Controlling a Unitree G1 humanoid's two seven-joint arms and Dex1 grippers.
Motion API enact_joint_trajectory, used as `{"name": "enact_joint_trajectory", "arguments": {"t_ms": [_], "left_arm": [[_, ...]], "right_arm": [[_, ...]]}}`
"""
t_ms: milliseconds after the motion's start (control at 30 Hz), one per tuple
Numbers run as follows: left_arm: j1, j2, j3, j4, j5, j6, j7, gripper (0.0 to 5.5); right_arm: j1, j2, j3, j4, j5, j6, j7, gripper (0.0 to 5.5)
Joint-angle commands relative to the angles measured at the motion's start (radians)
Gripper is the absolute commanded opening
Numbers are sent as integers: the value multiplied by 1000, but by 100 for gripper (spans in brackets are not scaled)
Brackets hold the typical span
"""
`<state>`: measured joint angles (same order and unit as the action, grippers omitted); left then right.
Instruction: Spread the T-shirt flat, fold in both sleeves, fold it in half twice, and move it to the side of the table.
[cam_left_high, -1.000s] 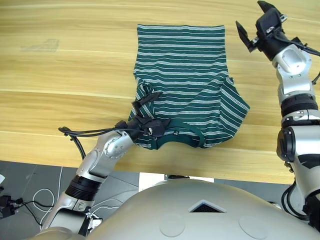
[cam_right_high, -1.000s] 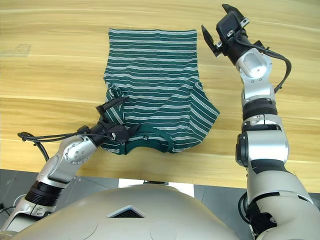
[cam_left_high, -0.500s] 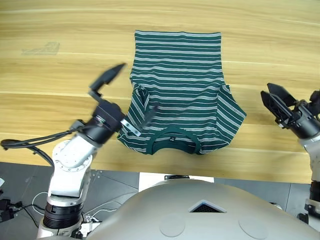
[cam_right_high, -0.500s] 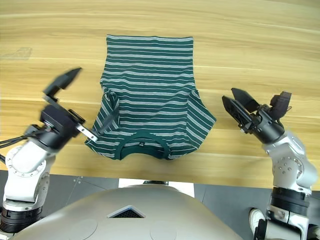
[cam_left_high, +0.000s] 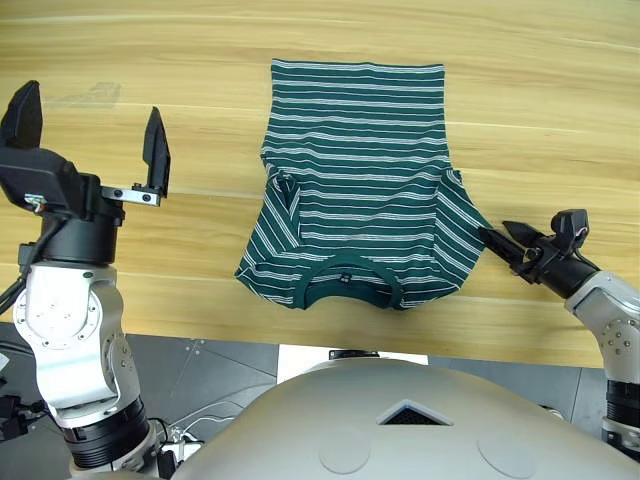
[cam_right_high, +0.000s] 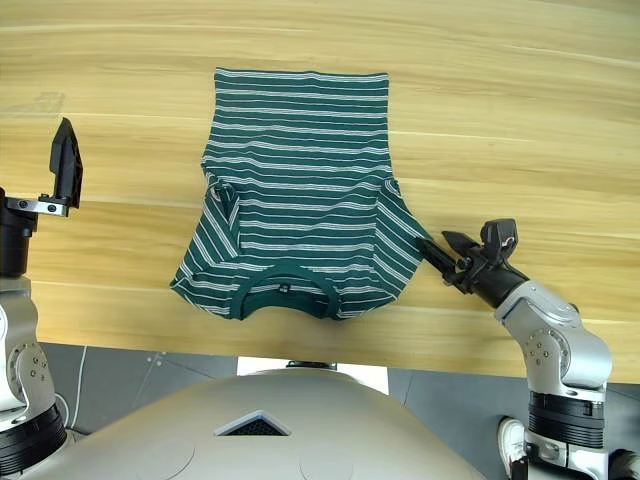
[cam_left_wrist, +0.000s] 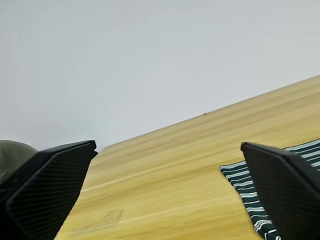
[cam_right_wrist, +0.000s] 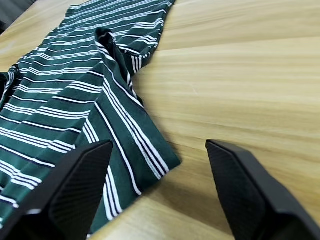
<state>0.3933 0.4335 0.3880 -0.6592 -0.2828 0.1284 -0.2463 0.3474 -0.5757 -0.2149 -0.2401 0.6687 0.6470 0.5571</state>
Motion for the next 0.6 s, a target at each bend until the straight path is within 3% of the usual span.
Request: {"name": "enact_joint_trajectory", "arguments": {"t_ms": [33,167,600], "left_arm": [[8,-11,-6,6,27,7,-7,537],[10,-7,-12,6,37,17,-22,537],[47,-10,-77,35,70,-24,-97,540]], "right_arm": [[-1,5,30,12,-63,-17,3,346],[9,0,60,33,-103,-35,38,346],[-31,1,110,138,-196,-131,103,107]]}}
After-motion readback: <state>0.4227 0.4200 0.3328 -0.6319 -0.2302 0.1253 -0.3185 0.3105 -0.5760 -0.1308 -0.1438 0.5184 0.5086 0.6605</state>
